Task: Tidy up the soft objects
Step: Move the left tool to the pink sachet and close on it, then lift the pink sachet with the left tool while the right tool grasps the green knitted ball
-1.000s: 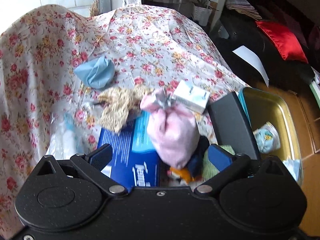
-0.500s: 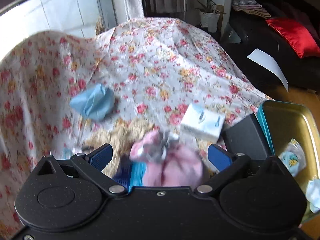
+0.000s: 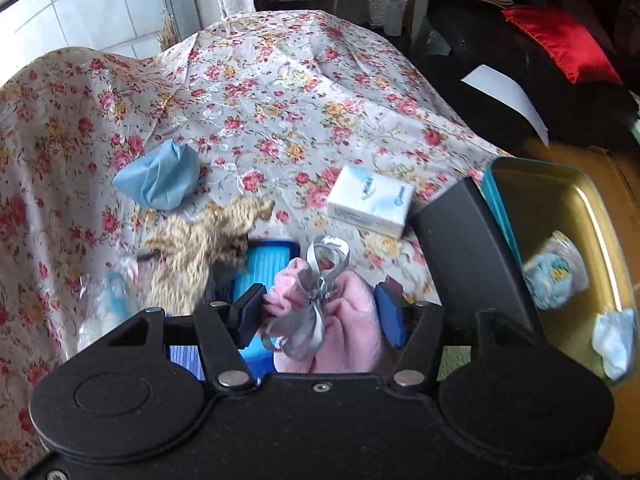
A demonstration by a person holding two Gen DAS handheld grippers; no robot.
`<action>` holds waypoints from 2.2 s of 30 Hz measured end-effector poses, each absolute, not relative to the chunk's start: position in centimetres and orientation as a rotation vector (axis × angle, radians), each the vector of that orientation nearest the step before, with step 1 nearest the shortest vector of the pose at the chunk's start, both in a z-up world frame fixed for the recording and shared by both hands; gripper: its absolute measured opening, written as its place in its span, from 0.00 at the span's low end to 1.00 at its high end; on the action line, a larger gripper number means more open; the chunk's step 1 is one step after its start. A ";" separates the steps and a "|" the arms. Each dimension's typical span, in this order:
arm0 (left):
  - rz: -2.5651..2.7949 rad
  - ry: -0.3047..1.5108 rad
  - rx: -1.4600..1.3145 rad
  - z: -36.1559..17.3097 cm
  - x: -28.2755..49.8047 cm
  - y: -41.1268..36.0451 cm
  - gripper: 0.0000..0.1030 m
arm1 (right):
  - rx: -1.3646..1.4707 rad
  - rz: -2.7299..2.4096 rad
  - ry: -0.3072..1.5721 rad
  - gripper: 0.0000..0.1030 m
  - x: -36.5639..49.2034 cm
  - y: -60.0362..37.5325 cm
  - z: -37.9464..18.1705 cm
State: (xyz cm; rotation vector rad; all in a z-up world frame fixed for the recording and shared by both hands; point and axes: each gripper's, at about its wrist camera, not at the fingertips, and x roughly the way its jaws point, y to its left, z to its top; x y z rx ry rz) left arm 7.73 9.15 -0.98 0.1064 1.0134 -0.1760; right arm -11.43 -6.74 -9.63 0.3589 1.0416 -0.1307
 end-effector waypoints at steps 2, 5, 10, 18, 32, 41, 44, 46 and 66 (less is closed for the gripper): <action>-0.199 1.022 0.101 -0.7 6.5 9.5 0.54 | 0.353 -0.130 1.038 0.80 -11.4 -6.6 -9.5; -0.235 1.040 0.099 -0.5 4.5 10.1 0.54 | 0.342 -0.129 1.035 0.80 -11.5 -6.5 -9.4; -0.297 1.105 0.138 -1.5 1.1 10.5 0.52 | 0.320 -0.126 1.029 0.80 -11.7 -6.3 -8.9; -0.288 1.253 0.125 -4.6 -1.4 12.4 0.50 | 0.225 -0.123 1.021 0.81 -12.1 -5.9 -8.1; -0.291 1.249 0.122 -6.3 -1.9 12.4 0.67 | 0.118 -0.092 0.947 0.81 -8.8 -5.1 -3.8; -0.270 1.312 0.063 -8.8 -1.1 12.7 0.83 | 0.022 0.011 0.917 0.81 -5.0 -2.1 -2.3; -0.248 1.314 0.069 -9.4 -1.1 12.8 0.93 | -0.032 0.058 0.915 0.81 -3.8 -1.0 -2.5; -0.234 1.310 0.096 -9.8 -1.2 12.6 0.98 | -0.052 0.112 0.923 0.81 -2.8 -0.6 -3.0; -0.084 1.307 0.072 -11.3 1.2 9.9 0.98 | -0.223 0.507 0.971 0.55 1.3 -2.2 -5.7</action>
